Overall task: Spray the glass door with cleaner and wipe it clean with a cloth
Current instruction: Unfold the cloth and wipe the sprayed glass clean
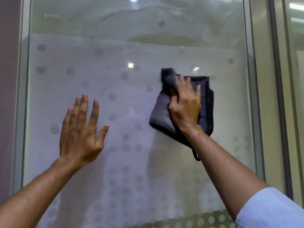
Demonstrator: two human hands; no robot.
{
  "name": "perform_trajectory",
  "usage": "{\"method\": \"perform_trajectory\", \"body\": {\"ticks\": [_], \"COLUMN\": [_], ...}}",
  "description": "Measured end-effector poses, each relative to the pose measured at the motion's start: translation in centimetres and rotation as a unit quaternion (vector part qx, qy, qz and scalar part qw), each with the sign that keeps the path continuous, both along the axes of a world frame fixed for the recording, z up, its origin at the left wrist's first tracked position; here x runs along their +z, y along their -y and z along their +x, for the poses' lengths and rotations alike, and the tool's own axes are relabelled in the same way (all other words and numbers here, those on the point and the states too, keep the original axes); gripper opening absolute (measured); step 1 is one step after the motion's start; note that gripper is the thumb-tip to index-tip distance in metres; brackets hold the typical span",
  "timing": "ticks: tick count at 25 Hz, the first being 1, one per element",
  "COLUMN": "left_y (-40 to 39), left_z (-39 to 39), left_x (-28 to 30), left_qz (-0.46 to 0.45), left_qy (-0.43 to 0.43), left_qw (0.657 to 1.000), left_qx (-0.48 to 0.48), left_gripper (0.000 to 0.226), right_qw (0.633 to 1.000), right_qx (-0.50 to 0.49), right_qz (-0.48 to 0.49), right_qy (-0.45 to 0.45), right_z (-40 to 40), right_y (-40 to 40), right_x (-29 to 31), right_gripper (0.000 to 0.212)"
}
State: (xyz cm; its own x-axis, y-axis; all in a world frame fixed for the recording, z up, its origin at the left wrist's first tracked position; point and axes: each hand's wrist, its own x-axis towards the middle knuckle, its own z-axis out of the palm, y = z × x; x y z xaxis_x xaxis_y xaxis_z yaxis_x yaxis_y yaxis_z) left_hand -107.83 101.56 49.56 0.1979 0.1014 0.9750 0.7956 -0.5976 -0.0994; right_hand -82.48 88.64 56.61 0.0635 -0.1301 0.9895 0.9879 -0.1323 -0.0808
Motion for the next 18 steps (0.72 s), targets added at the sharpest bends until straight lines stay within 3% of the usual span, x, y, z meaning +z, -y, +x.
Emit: {"method": "perform_trajectory", "body": {"ticks": [3, 5, 8, 11, 13, 15, 18], "left_y": [0.2, 0.2, 0.2, 0.2, 0.1, 0.2, 0.2], "left_z": [-0.2, -0.3, -0.3, -0.2, -0.1, -0.1, -0.2], "left_x": [-0.1, 0.0, 0.0, 0.0, 0.0, 0.0, 0.0], "left_qz": [-0.005, -0.009, -0.011, -0.007, -0.006, -0.004, -0.003], "left_qy": [0.001, 0.003, 0.001, 0.002, 0.002, 0.002, 0.005], "left_qw": [1.0, 1.0, 1.0, 1.0, 1.0, 1.0, 1.0], "left_qx": [-0.002, -0.005, -0.007, -0.003, -0.005, -0.009, -0.015], "left_gripper": [0.077, 0.078, 0.078, 0.078, 0.078, 0.078, 0.078], "right_qw": [0.987, 0.979, 0.994, 0.994, 0.988, 0.996, 0.996], "right_qx": [-0.011, -0.038, -0.069, -0.038, 0.013, 0.027, -0.032], "right_qz": [-0.08, -0.105, -0.054, 0.032, 0.06, 0.033, -0.061], "right_qy": [0.141, 0.172, 0.059, -0.101, -0.143, -0.083, 0.058], "right_z": [-0.7, 1.4, 5.6, 6.5, 4.7, 2.8, 2.9], "right_y": [0.2, 1.5, 3.8, 3.6, 2.4, 1.7, 2.6], "right_x": [-3.9, -7.3, -9.8, -6.7, -3.9, -3.8, -7.9], "right_gripper": [0.058, 0.058, 0.063, 0.059, 0.058, 0.061, 0.063]}}
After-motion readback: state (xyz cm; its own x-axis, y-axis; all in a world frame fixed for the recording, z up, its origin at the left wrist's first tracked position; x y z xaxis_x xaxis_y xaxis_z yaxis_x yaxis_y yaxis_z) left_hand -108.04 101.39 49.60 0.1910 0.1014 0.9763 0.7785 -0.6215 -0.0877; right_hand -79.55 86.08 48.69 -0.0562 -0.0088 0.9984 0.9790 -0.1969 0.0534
